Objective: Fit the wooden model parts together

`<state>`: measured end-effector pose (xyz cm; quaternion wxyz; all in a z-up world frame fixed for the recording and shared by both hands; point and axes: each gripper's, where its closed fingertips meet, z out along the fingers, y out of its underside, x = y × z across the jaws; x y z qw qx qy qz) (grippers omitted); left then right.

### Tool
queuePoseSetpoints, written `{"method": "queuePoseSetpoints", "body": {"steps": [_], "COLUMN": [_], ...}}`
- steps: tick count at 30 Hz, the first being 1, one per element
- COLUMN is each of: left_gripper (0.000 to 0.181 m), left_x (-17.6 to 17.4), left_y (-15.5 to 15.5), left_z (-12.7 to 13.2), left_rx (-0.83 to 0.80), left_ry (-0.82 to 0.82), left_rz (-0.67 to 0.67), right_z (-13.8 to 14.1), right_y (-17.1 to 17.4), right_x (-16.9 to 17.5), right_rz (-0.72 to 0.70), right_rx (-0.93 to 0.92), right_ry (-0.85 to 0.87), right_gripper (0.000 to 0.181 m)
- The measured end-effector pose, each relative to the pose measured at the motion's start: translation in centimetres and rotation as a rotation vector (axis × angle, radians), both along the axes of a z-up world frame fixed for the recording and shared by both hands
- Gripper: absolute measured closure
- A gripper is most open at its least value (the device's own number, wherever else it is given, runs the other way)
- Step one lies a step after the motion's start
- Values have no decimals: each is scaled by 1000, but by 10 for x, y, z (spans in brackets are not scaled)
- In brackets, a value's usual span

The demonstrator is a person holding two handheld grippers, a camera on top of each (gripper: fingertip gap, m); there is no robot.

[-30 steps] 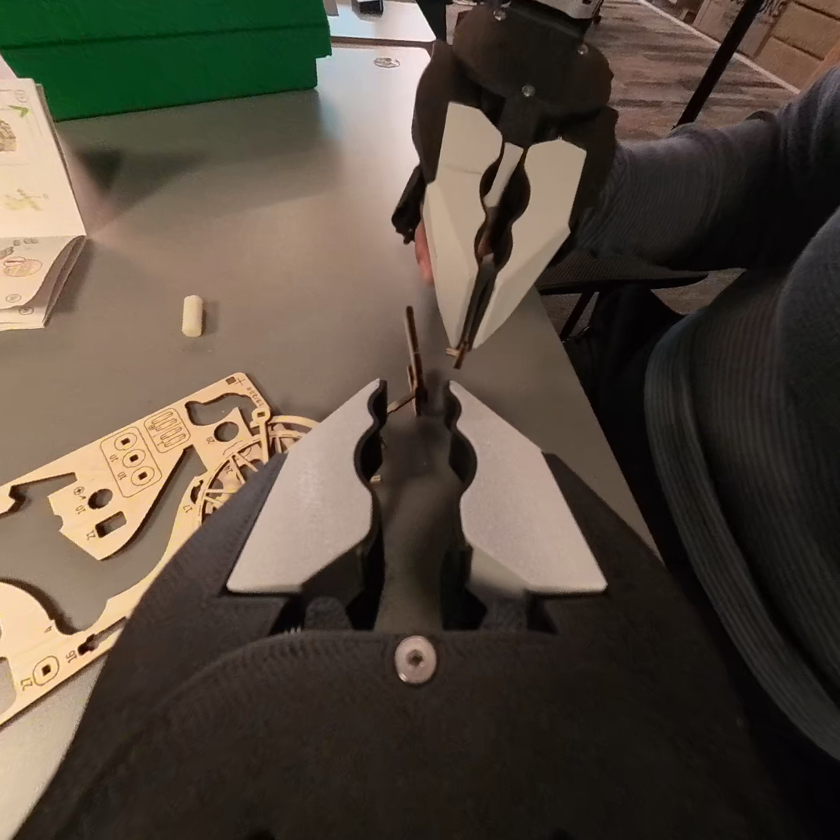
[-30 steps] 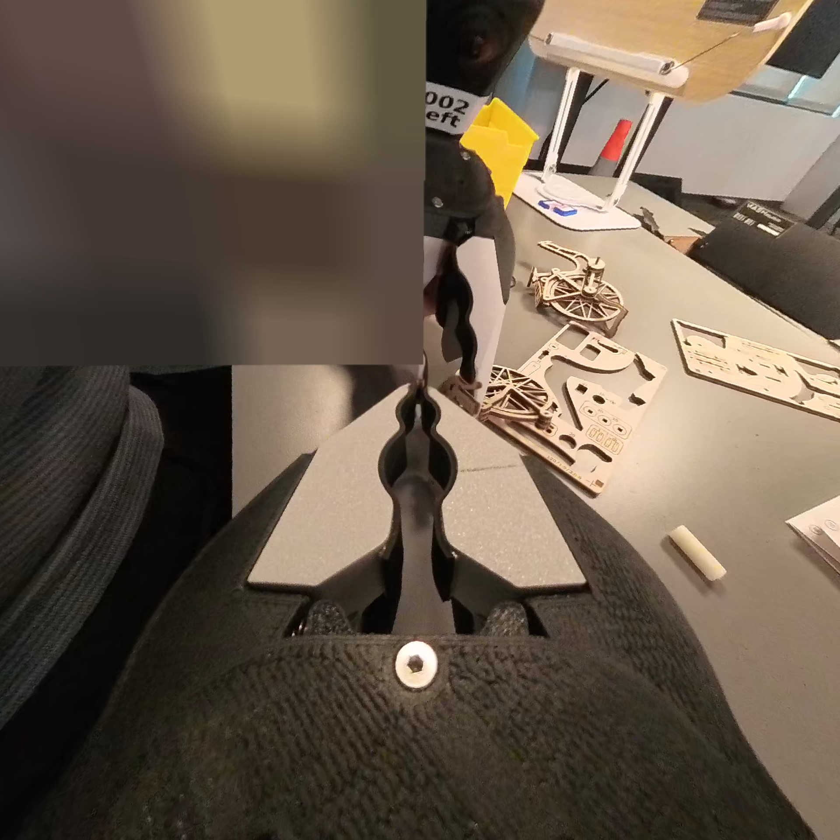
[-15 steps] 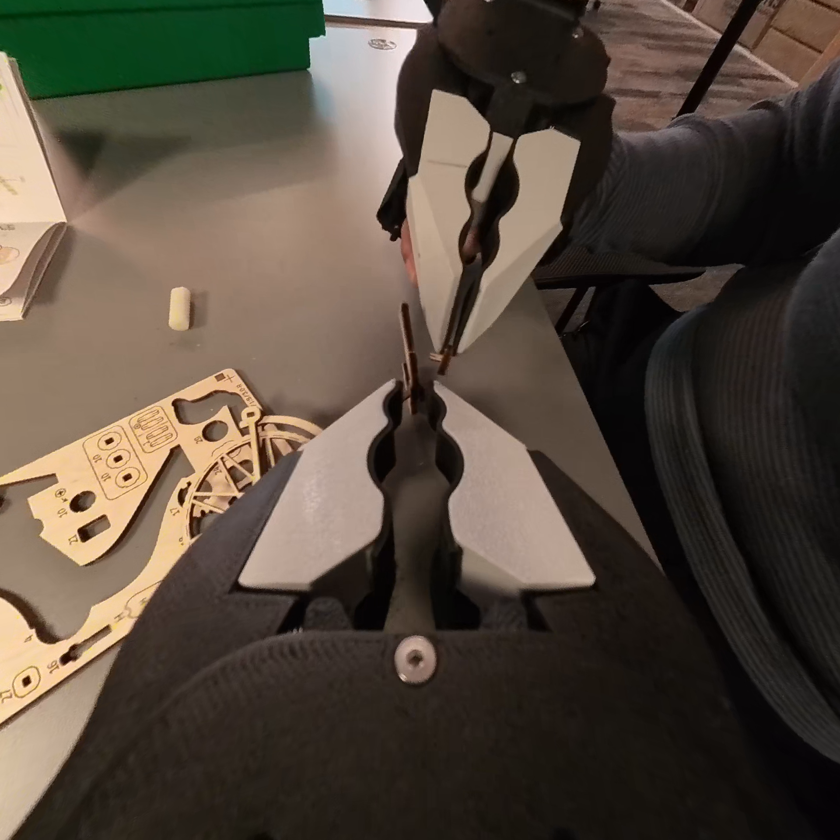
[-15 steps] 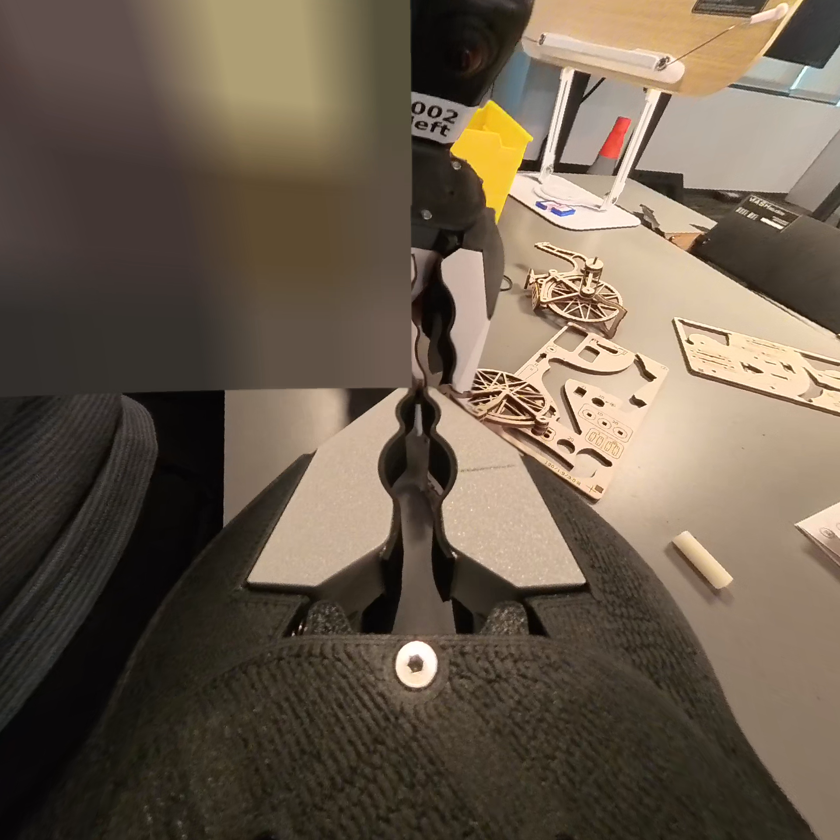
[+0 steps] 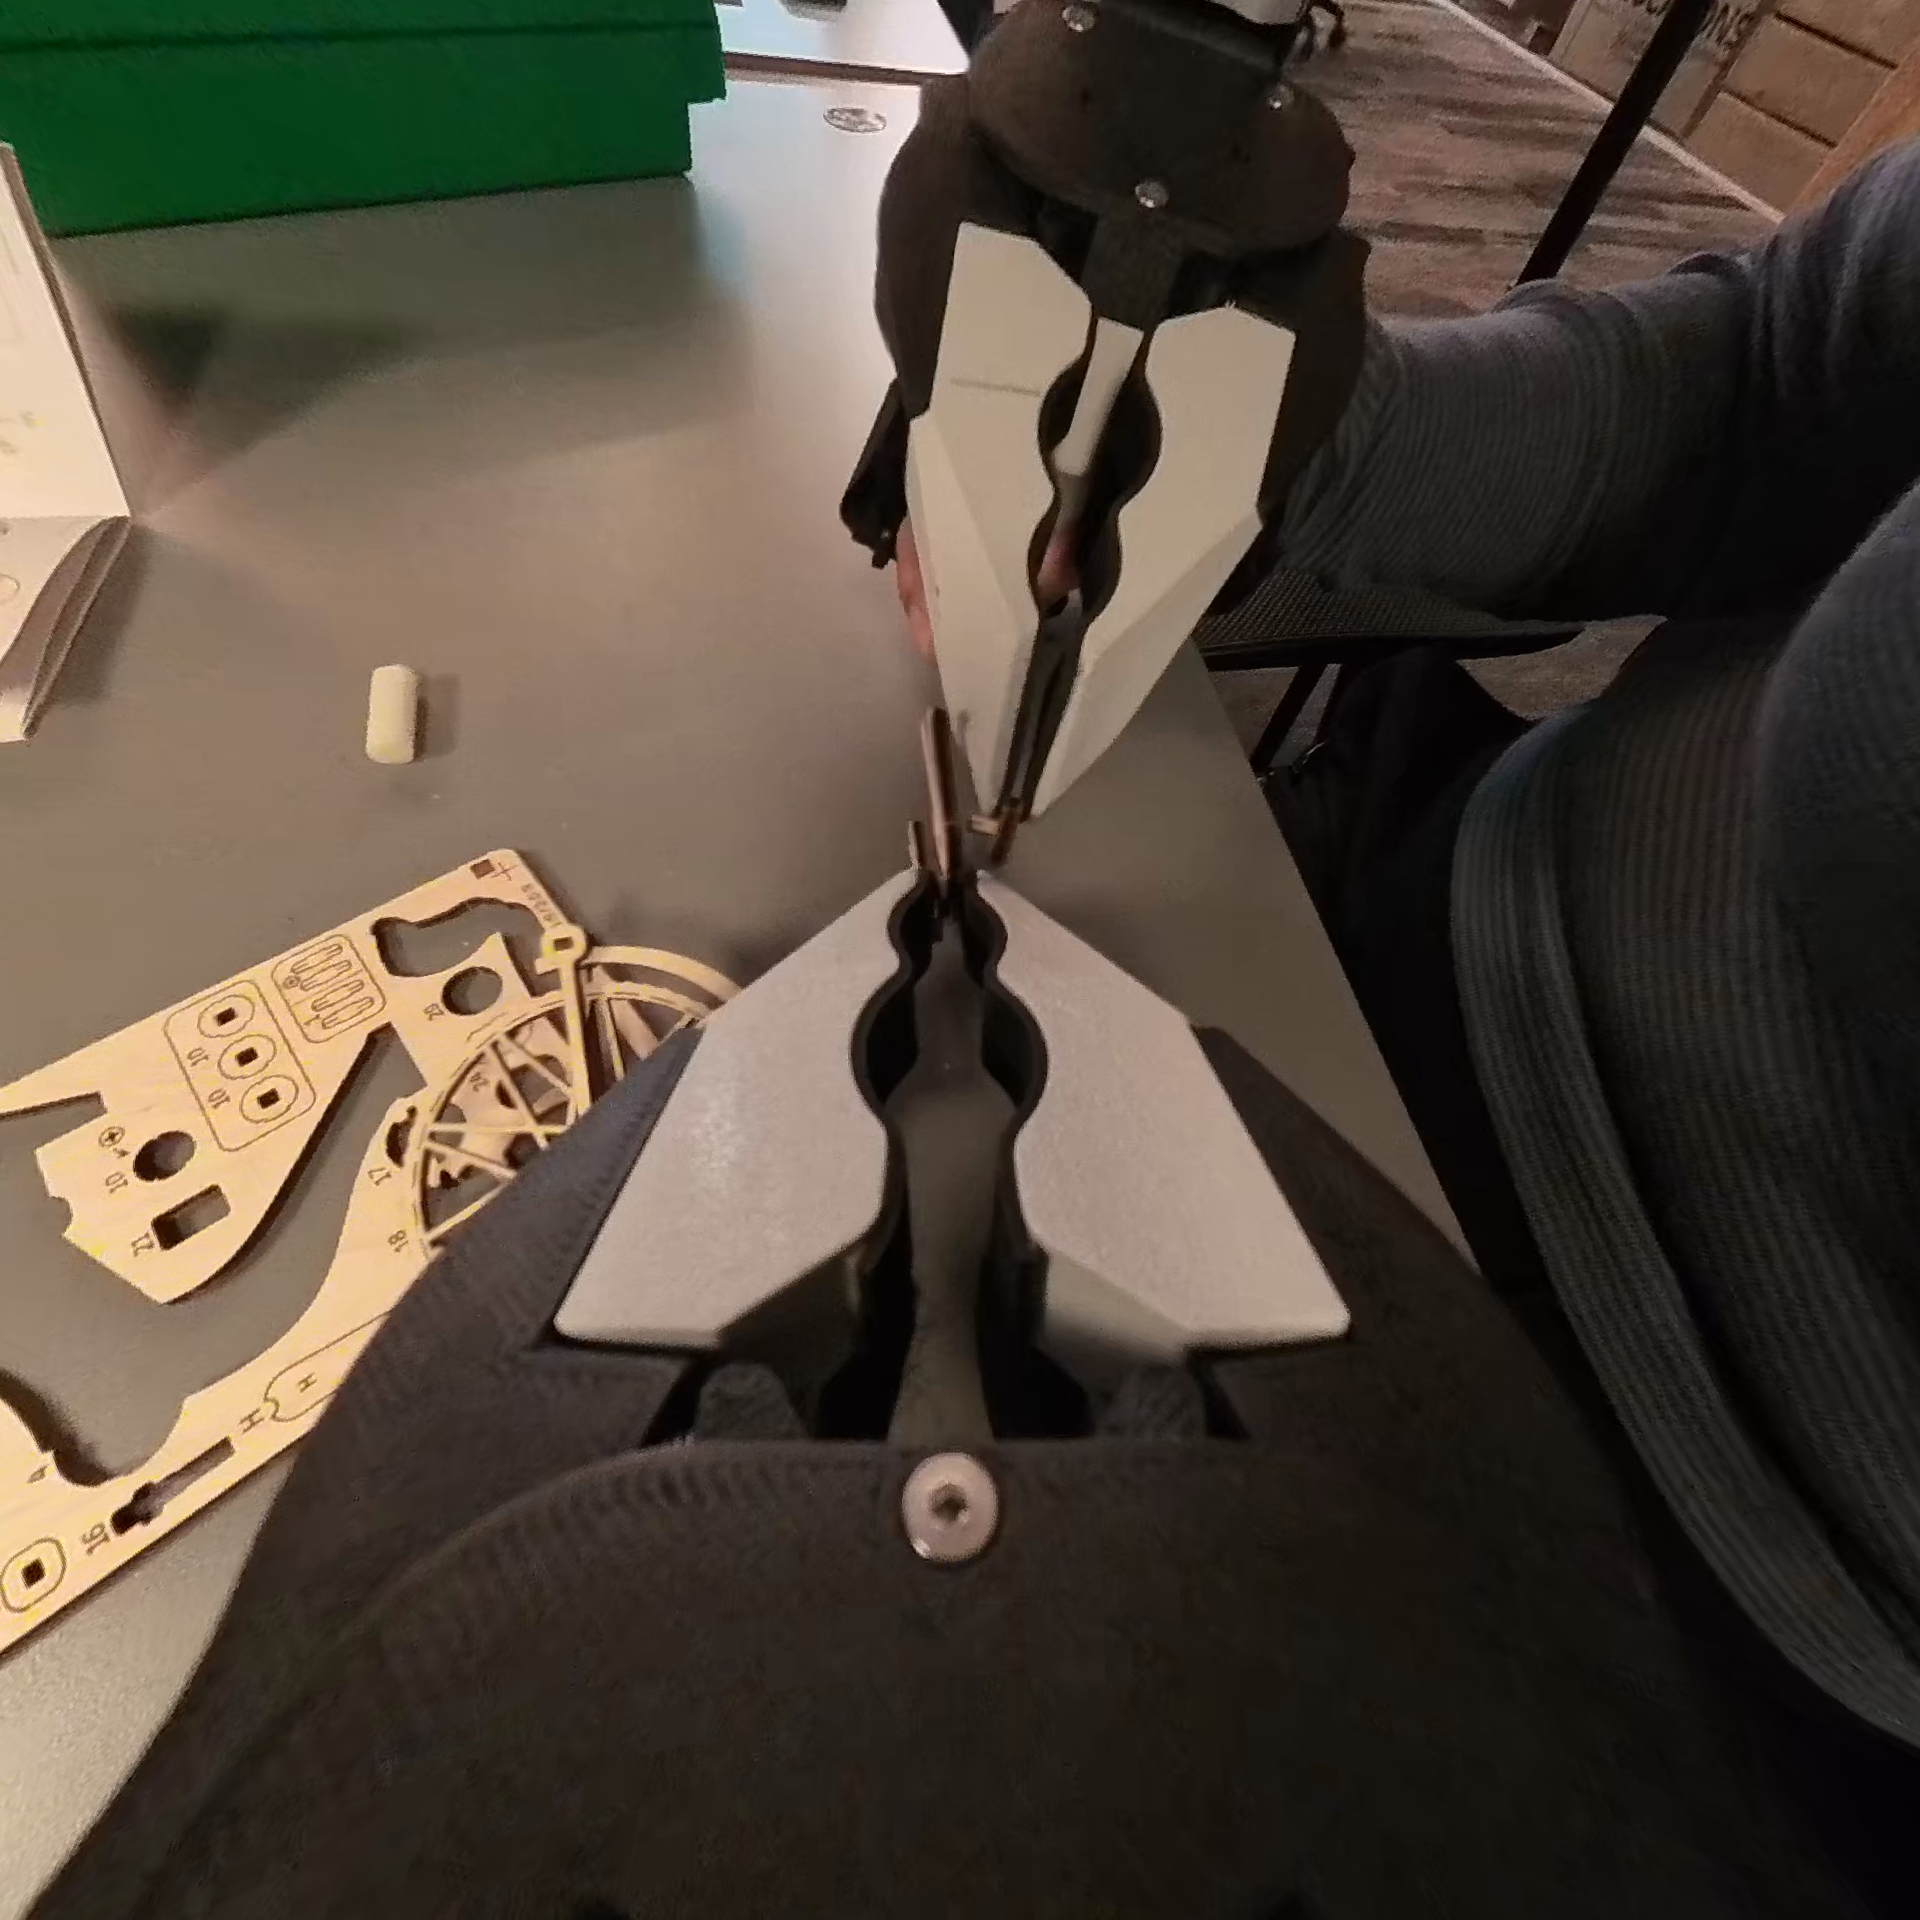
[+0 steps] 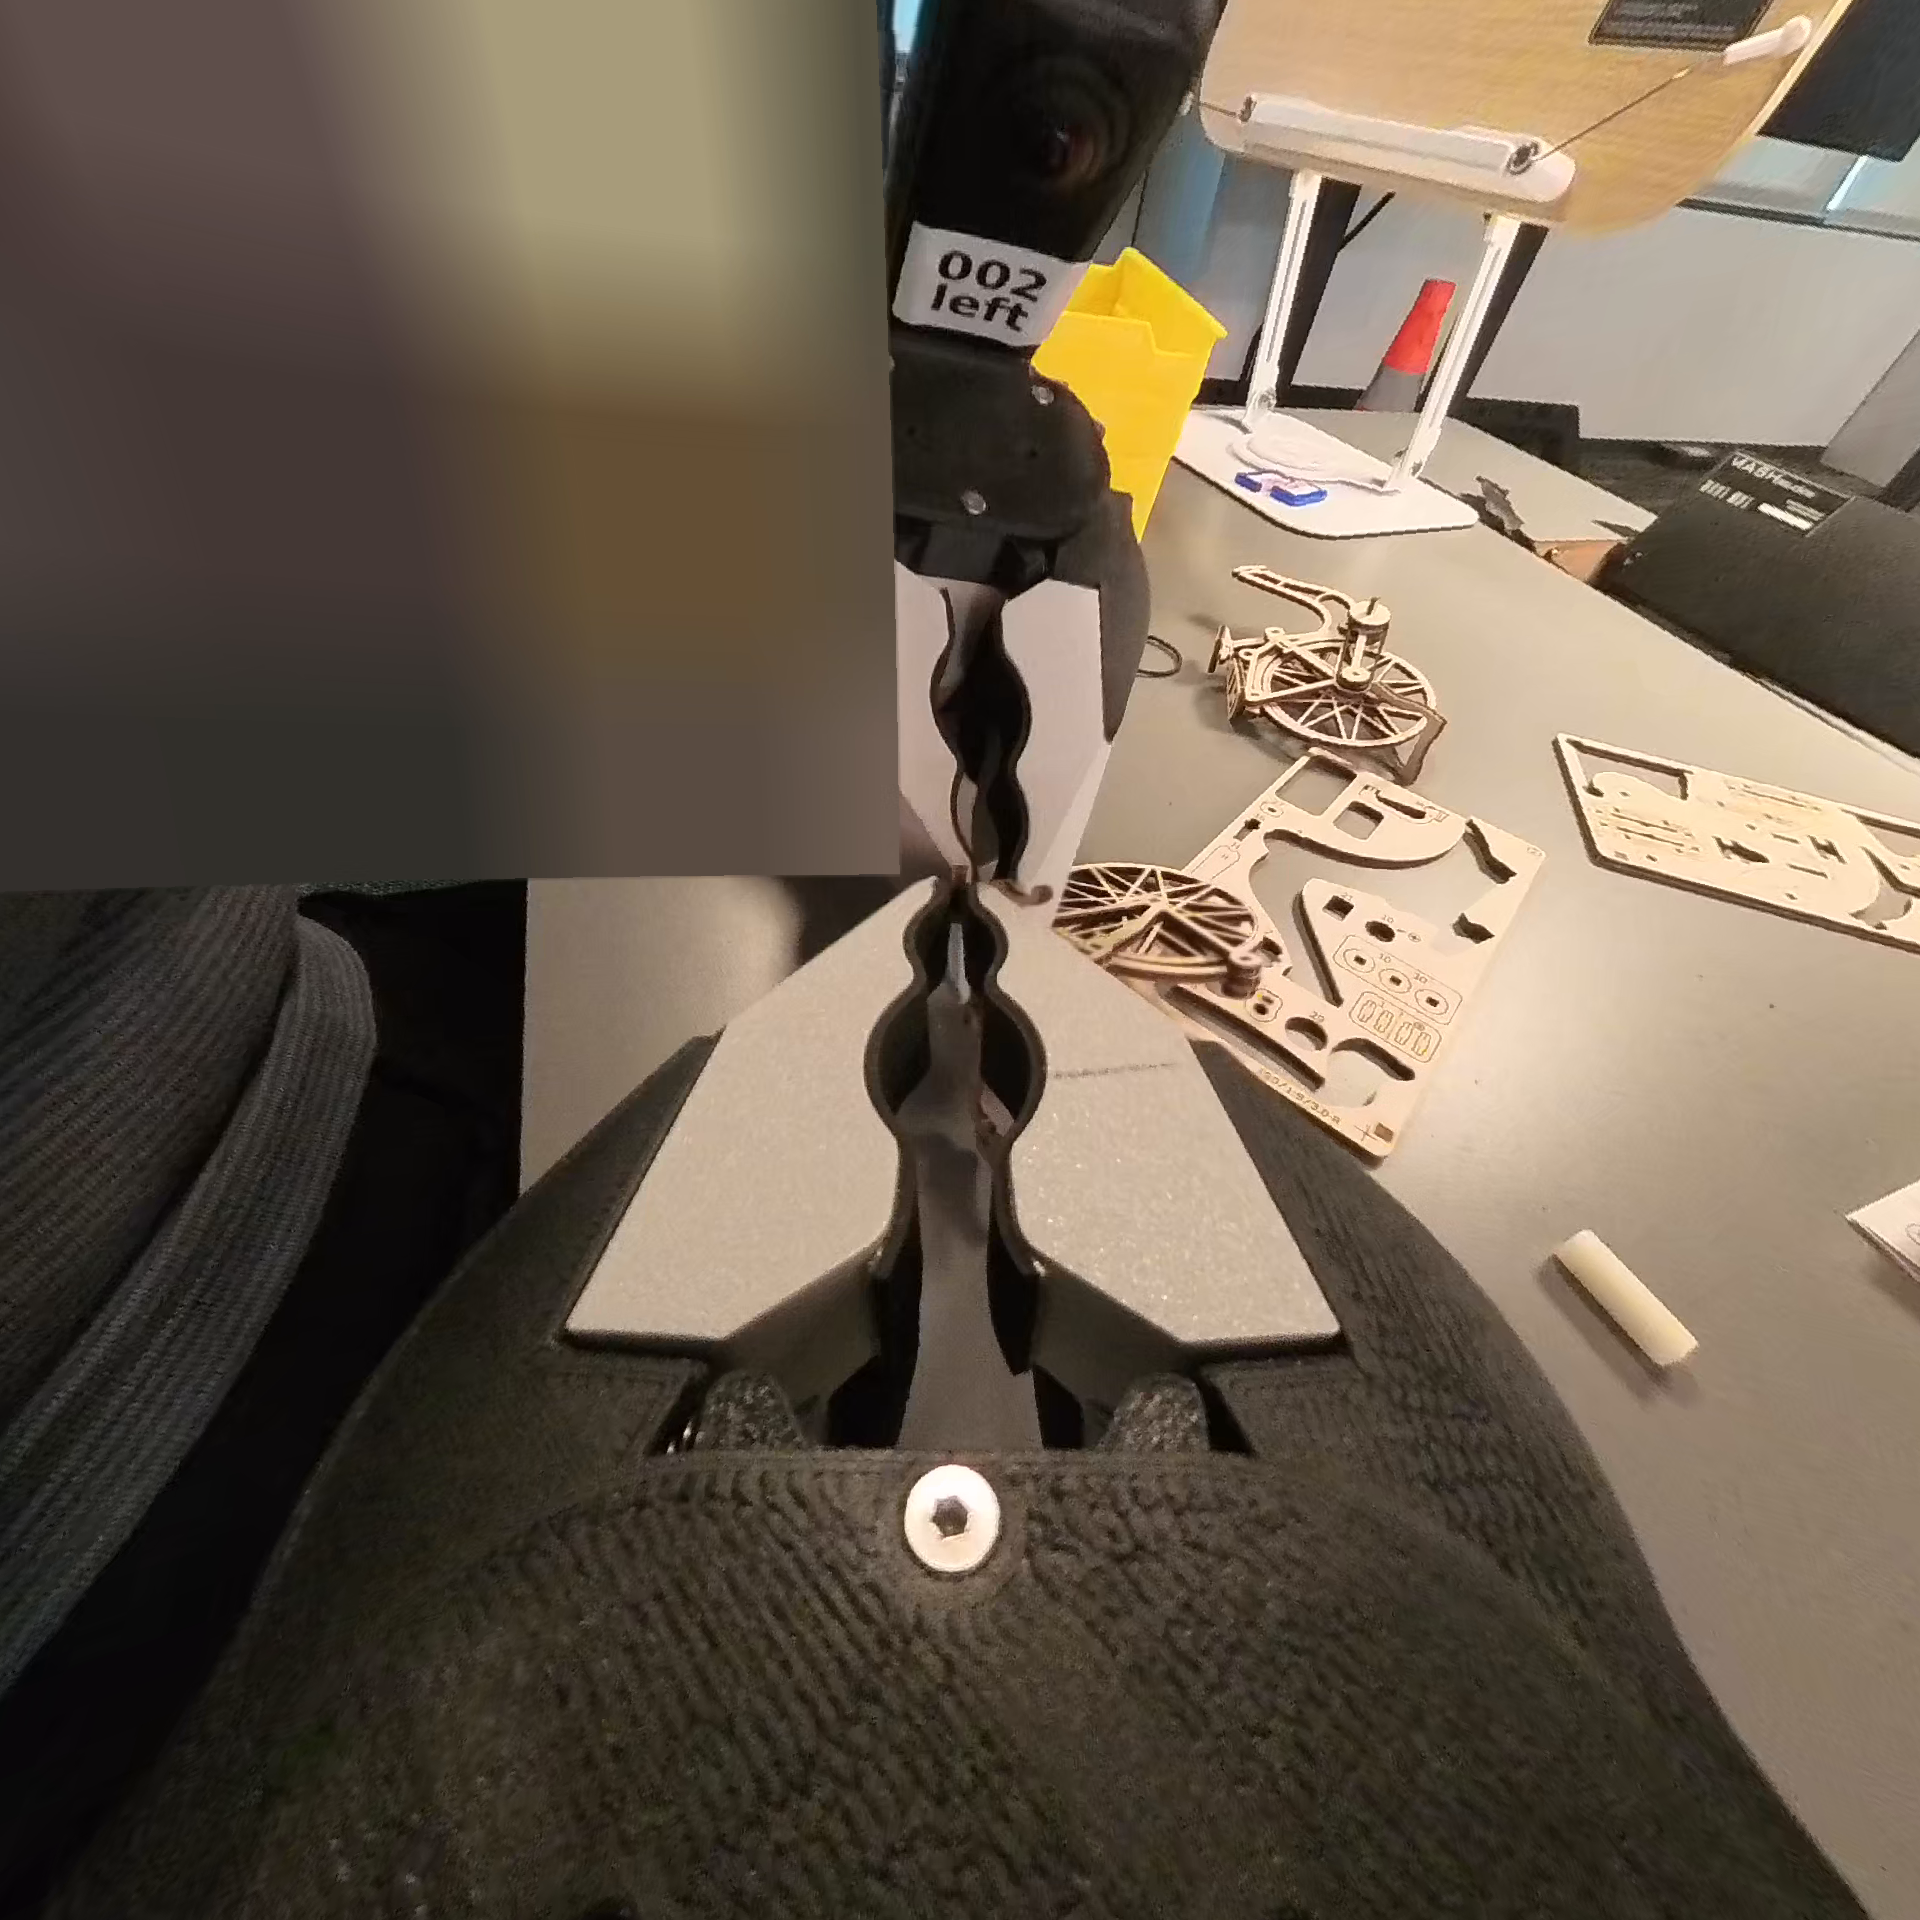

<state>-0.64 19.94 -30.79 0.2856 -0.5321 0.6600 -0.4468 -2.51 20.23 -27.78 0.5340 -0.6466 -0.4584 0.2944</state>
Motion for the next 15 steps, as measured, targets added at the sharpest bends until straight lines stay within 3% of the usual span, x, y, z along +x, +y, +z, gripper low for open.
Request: {"method": "queuePoseSetpoints", "body": {"steps": [15], "left_gripper": [178], "left_x": [0], "left_y": [-1], "left_z": [-2], "left_rx": [4], "left_ry": [13], "left_rz": [-10], "right_z": [-6], "right_y": [-2], "right_x": [1], "right_rz": [31], "right_rx": [-52], "right_ry": [-15], "right_gripper": [181]}}
